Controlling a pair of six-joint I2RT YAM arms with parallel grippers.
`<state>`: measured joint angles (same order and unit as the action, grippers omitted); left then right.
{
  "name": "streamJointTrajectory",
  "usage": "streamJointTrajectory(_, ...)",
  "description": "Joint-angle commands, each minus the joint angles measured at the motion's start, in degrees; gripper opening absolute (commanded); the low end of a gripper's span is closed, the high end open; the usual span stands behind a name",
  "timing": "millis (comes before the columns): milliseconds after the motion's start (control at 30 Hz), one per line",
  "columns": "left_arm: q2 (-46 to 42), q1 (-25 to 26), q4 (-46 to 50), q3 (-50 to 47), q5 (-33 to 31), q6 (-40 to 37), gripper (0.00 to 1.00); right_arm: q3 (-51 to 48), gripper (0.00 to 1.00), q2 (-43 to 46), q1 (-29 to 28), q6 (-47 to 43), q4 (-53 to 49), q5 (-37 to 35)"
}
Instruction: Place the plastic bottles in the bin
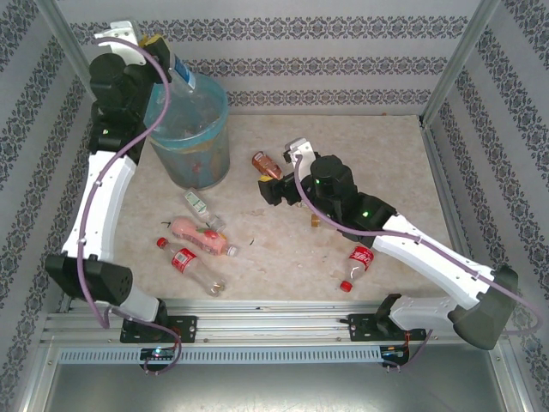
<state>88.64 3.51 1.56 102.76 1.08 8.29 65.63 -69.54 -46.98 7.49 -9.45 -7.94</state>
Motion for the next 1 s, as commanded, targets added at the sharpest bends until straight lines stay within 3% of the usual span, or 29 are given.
streamJointTrajectory(0,3.86,-2.1,4.19,0.82,-3.21,-6.49,0.0,-0.77,0.98,1.24,0.75,0.09,0.8,-0.98)
streamJointTrajectory(633,16.61,-5.95,2.1,-8.96,-0.7,-8.39,0.0,0.24,0.98,-2.09,0.97,1.97,-0.72,-0.21)
streamJointTrajectory(967,21.39,-8.06,1.1,-12.94,6.09,-3.71,0.0,-0.24,0.98,-3.0,0.97,3.72,-0.96,0.11)
